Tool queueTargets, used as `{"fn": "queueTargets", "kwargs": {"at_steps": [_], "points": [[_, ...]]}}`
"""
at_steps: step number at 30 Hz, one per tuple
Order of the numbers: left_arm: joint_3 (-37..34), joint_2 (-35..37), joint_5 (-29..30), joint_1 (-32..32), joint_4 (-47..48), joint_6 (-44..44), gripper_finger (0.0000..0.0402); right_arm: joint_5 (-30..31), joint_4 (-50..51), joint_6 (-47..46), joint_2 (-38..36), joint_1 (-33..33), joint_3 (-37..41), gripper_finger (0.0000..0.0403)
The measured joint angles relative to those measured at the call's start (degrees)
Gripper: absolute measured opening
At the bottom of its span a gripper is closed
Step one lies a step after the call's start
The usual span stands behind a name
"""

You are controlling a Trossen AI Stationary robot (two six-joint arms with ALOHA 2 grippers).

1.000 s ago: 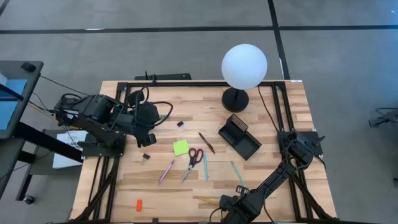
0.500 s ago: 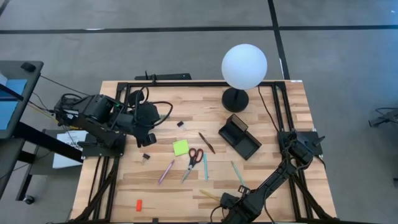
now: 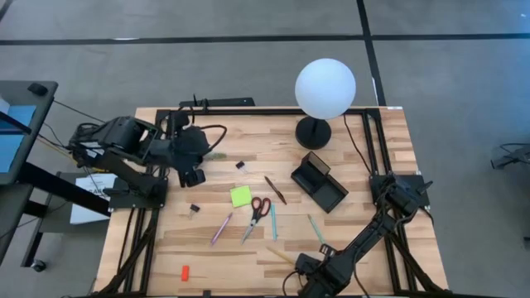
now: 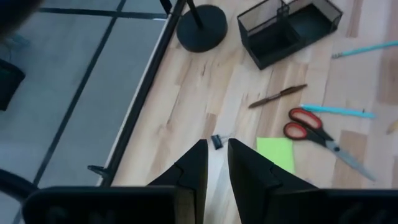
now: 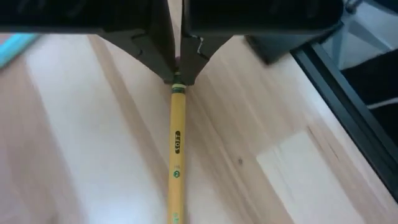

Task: Pick and place office supplies into organizer
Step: Put the yellow pencil into the black desk organizer

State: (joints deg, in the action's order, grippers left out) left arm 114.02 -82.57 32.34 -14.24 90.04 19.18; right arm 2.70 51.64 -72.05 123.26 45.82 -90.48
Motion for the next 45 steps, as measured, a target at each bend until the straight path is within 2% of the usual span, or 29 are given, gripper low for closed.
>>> {"fn": "queueTargets", "kwargs": {"at_steps": [4, 7, 14, 19, 24, 27, 30, 35, 37, 42, 43, 45], "points": [[0.0, 0.0, -0.5, 2.9, 0.0, -1.0, 0.0057, 0.3, -0.2, 0.0, -0.4, -0.9, -0.1, 0.0003], [0.0, 0.0, -3.3, 5.6, 0.0, -1.1, 0.0057, 1.9, -0.2, 0.3, -2.2, -1.7, -0.2, 0.0003], [0.0, 0.1, -6.6, 9.9, -0.2, -5.4, 0.0057, 5.2, 7.5, 2.2, -9.3, -3.9, -0.2, 0.0002], [-1.2, 0.2, -18.2, 10.6, -1.7, -9.0, 0.0057, 7.7, 7.0, 3.3, -12.4, -4.3, -0.3, 0.0001], [-9.4, 0.1, -28.6, 8.6, -7.5, -13.9, 0.0057, 2.3, 4.0, 7.6, -12.6, -2.7, -0.3, 0.0002], [-15.8, 0.0, -34.8, 7.0, -15.7, -16.4, 0.0057, 0.2, 1.7, 9.4, -12.5, -2.1, -0.3, 0.0019], [-21.1, 0.0, -38.6, 5.9, -24.2, -17.4, 0.0057, 0.2, -0.2, 8.8, -12.5, -3.0, -0.3, 0.0048], [-23.5, 0.0, -39.9, 6.4, -25.2, -16.0, 0.0057, 1.3, -5.8, 9.1, -12.4, -3.8, -0.4, 0.0101], [-23.5, 0.0, -39.9, 6.5, -24.9, -15.0, 0.0057, 5.7, -6.5, 9.4, -12.3, -2.5, 0.0, 0.0121], [-23.5, 1.1, -40.0, 6.0, -24.9, -14.4, 0.0057, 31.0, -7.1, 2.7, -11.4, 3.4, 2.8, 0.0155], [-23.5, 1.5, -40.0, 6.0, -24.7, -14.3, 0.0057, 33.9, -8.0, -0.5, -11.6, 4.6, 4.0, 0.0158], [-23.5, 2.0, -40.0, 5.9, -24.3, -13.8, 0.0057, 35.2, -8.7, -5.9, -11.5, 6.7, 6.9, 0.0161]]}}
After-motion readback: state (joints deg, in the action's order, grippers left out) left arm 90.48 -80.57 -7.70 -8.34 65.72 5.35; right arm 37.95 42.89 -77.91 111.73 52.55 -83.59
